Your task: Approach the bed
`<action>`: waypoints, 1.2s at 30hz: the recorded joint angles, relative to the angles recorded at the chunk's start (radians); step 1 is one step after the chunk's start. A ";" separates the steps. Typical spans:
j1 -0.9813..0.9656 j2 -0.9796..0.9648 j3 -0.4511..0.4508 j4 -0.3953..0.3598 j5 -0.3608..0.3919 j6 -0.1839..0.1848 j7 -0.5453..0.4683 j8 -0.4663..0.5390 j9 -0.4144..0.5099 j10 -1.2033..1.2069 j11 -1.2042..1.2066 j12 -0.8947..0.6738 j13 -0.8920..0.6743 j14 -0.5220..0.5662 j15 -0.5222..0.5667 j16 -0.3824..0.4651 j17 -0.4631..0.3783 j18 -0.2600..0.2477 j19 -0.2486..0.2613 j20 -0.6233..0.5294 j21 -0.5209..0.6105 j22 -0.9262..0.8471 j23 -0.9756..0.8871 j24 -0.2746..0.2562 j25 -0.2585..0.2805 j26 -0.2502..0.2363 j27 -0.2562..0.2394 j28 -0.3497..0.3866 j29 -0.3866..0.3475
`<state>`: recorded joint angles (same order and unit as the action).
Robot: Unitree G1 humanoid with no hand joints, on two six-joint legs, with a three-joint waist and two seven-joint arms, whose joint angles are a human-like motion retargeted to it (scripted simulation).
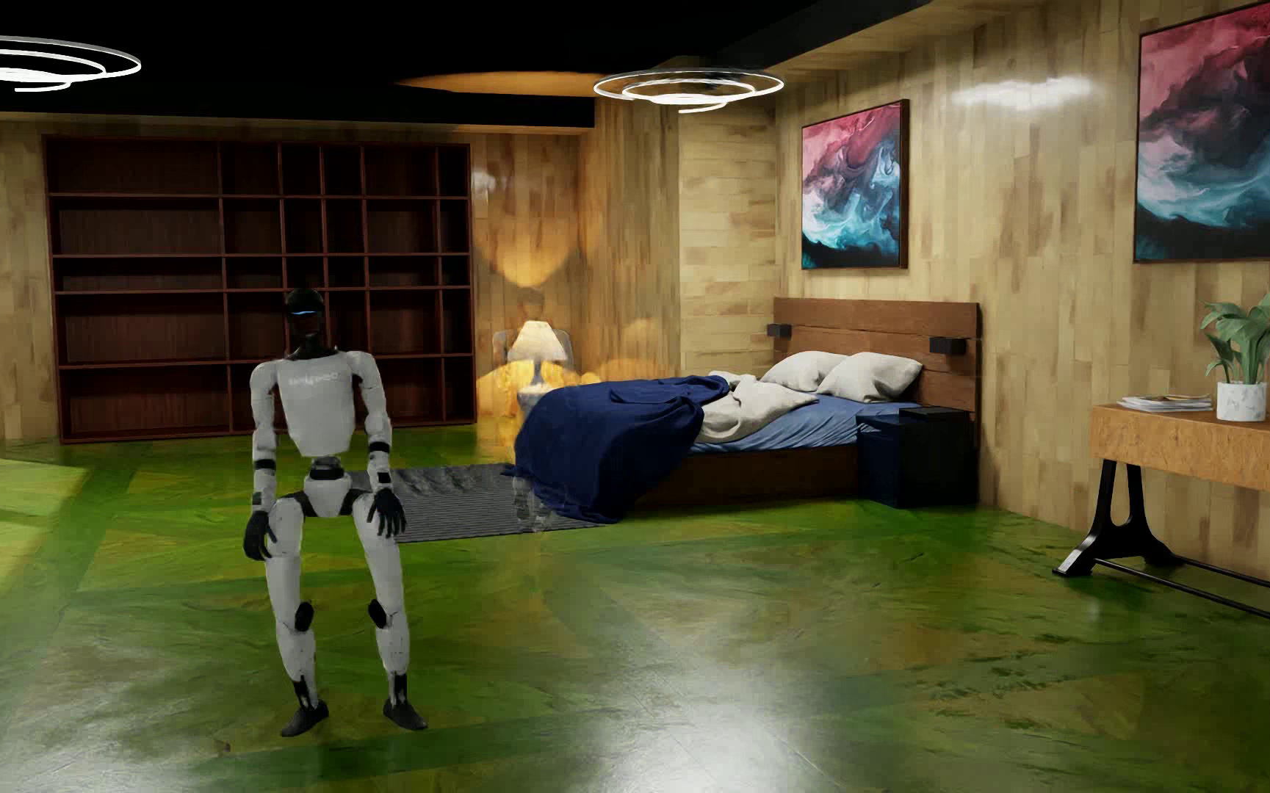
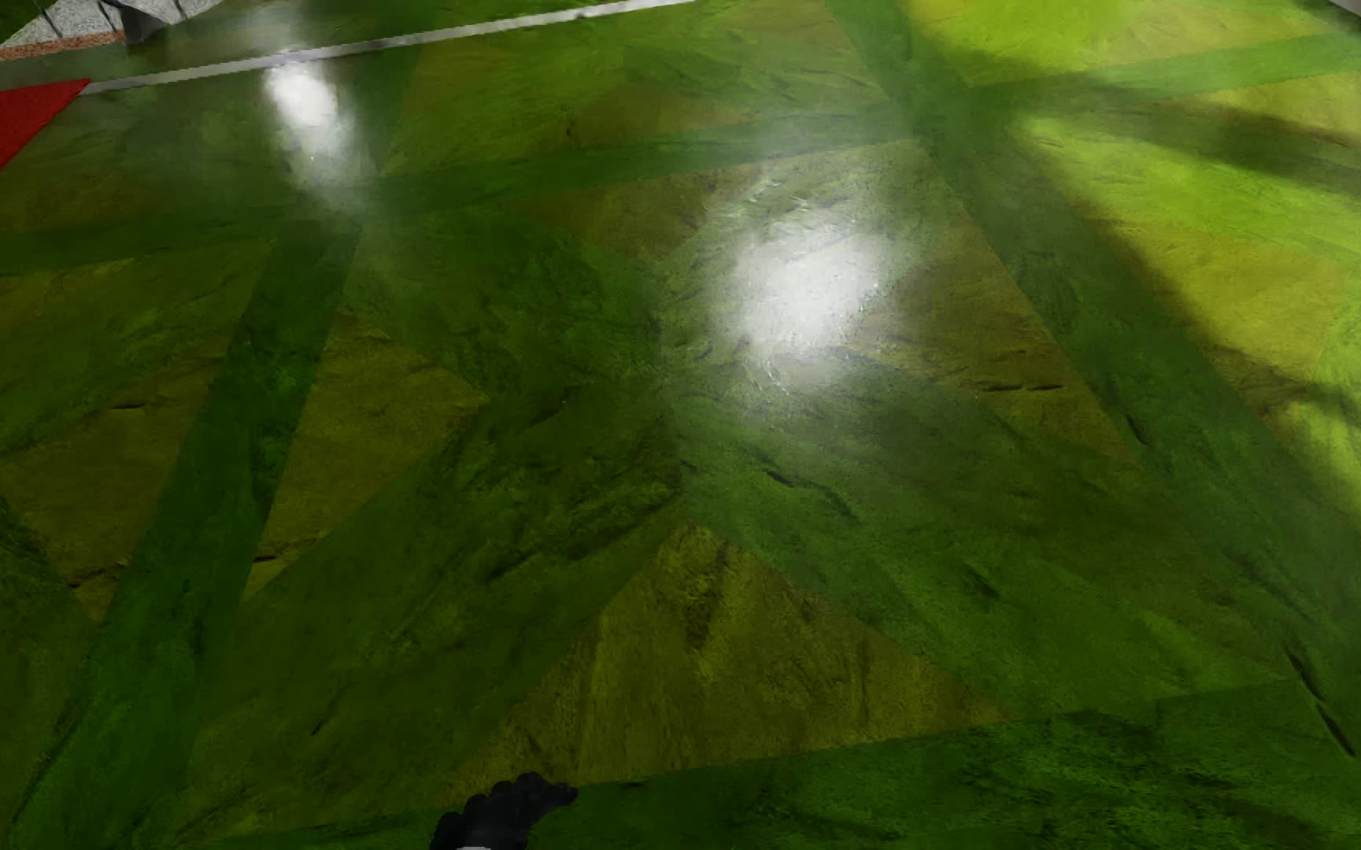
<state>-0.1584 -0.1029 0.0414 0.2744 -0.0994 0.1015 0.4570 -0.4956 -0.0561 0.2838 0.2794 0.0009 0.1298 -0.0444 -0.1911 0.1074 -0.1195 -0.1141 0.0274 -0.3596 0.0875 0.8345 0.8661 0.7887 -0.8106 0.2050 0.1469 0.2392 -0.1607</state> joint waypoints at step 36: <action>-0.108 -0.064 -0.021 -0.463 -0.101 -0.179 -0.544 0.609 0.018 0.129 0.499 0.030 -0.035 -0.058 -0.022 -0.040 0.004 0.106 0.218 0.151 0.051 0.056 -0.052 0.034 0.028 -0.044 -0.041 -0.008 -0.093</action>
<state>-0.2666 -0.1674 0.0208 -0.1886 -0.2001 -0.0776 -0.0867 0.1135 -0.0381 0.4126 0.7782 0.0313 0.0951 -0.1023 -0.2131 0.0676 -0.1154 -0.0084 0.2455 -0.2084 0.1388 0.8909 0.8141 0.8223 -0.7827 0.1608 0.1060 0.2308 -0.2538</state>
